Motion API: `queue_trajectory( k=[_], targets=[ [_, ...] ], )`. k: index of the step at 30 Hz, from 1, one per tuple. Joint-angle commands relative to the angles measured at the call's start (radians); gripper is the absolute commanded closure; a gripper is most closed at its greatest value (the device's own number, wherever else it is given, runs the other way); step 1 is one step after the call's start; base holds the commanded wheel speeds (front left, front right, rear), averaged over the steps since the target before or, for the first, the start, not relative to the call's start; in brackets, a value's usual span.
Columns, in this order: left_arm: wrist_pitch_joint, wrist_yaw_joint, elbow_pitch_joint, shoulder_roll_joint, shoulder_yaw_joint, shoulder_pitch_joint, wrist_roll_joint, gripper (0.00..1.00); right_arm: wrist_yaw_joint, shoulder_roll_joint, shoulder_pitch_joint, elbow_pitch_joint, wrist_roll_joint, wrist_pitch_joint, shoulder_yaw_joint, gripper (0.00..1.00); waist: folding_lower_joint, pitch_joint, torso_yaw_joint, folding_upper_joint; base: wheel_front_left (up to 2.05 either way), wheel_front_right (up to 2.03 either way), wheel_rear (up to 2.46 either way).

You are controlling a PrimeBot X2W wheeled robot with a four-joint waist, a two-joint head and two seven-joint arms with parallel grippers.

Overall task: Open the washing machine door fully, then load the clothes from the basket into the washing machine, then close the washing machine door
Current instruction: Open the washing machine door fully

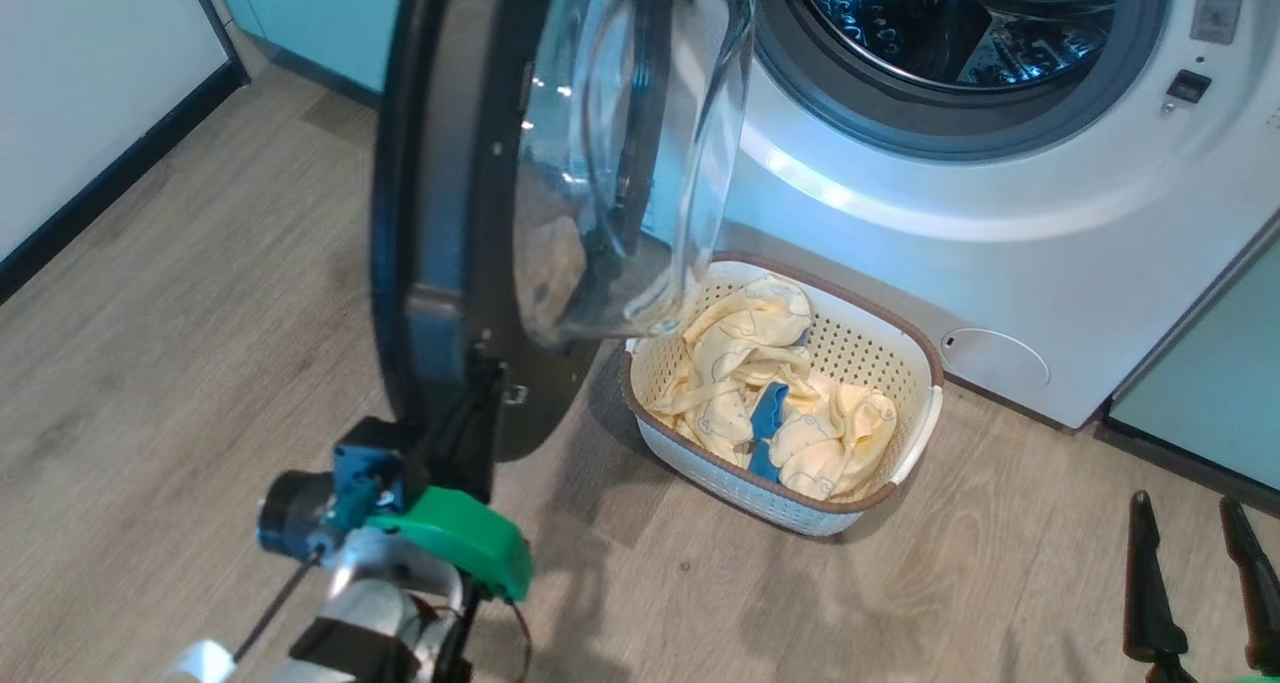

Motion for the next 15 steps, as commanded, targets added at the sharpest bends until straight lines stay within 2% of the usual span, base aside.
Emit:
queue_trajectory(
  k=[1, 15],
  targets=[
    [-0.015, 0.013, -0.019, 0.034, 0.065, -0.033, -0.006, 1.0, -0.003, -0.016, -0.034, -0.027, -0.006, -0.01, 0.022, 0.0, 0.0, 0.001, 0.0, 0.0, 0.0, 0.0, 0.0],
    [-0.098, 0.016, 0.133, 0.084, 0.18, -0.092, -0.05, 1.0, -0.003, -0.016, -0.038, -0.034, -0.031, -0.01, 0.015, 0.0, 0.0, 0.022, 0.004, 0.0, 0.0, 0.0, 0.0]
  ],
)
